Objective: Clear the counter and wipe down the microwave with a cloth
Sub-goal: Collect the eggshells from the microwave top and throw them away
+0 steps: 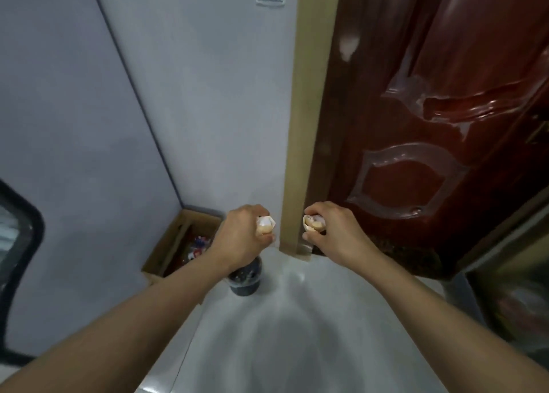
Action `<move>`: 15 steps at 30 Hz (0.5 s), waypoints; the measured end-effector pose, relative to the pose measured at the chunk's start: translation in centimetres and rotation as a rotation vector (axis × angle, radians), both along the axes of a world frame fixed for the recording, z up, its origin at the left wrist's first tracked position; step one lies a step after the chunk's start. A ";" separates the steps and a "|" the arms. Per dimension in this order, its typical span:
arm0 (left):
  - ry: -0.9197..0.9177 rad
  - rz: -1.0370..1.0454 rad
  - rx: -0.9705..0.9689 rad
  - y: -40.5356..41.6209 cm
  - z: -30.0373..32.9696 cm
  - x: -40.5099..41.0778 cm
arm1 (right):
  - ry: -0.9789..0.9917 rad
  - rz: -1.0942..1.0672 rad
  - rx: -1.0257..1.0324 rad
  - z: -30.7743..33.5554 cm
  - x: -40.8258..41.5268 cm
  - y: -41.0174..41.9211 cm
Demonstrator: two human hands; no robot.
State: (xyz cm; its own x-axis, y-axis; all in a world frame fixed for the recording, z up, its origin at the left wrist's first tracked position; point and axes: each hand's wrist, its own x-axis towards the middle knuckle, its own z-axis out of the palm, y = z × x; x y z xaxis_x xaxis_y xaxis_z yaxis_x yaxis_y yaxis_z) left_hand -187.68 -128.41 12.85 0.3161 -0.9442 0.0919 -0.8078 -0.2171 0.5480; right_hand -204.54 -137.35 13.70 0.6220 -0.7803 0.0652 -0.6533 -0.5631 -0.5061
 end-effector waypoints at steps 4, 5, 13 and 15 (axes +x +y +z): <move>-0.004 0.088 0.016 -3.1 -1.3 1.4 | 0.004 0.086 0.029 -1.5 2.3 -4.5; -0.001 0.111 0.017 -3.9 -1.7 1.9 | -0.002 0.101 0.039 -1.9 3.0 -5.6; 0.044 0.268 0.047 -11.4 -4.9 6.2 | 0.045 0.269 0.057 -5.2 9.6 -14.7; 0.052 0.307 0.055 -12.7 -5.5 7.3 | 0.025 0.317 0.053 -6.0 11.3 -16.5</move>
